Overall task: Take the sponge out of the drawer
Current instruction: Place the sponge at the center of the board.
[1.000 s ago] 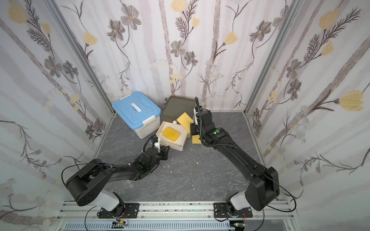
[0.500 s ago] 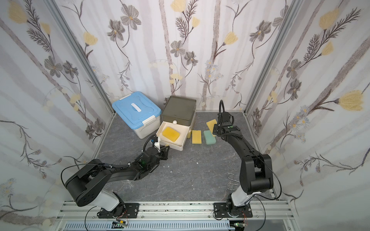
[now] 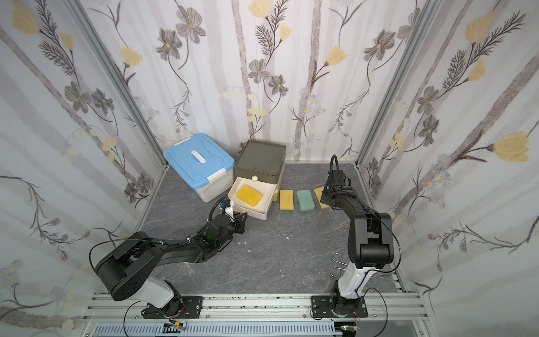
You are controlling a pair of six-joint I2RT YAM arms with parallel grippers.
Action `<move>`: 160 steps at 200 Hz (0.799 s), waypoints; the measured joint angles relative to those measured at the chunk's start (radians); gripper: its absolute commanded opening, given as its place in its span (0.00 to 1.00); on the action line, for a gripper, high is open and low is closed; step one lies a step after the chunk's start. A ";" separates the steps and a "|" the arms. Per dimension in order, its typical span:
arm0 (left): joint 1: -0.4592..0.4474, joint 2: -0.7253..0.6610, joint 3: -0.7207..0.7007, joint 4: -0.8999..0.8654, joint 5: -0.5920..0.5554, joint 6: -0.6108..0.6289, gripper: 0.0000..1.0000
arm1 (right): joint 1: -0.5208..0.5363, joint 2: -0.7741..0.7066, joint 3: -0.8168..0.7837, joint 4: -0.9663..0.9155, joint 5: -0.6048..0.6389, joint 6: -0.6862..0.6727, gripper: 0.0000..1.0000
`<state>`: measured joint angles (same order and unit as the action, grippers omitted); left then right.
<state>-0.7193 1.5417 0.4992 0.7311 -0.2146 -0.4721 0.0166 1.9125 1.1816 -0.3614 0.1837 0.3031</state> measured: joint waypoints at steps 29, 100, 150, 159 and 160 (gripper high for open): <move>0.000 0.000 0.000 0.000 0.000 -0.002 0.21 | -0.017 0.025 -0.001 0.015 -0.005 0.000 0.00; 0.000 0.004 0.000 0.003 0.000 -0.003 0.21 | -0.039 0.078 0.010 0.025 -0.018 0.011 0.00; 0.000 0.008 0.002 0.006 -0.002 -0.003 0.21 | -0.044 0.105 0.034 0.029 -0.026 0.025 0.00; 0.000 0.008 0.002 0.006 -0.002 -0.003 0.21 | -0.046 0.107 0.036 0.029 -0.026 0.026 0.01; 0.000 0.008 0.002 0.006 -0.002 -0.003 0.21 | -0.046 0.107 0.036 0.029 -0.026 0.026 0.01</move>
<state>-0.7193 1.5497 0.5011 0.7372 -0.2165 -0.4751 -0.0296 2.0193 1.2179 -0.3325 0.1581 0.3286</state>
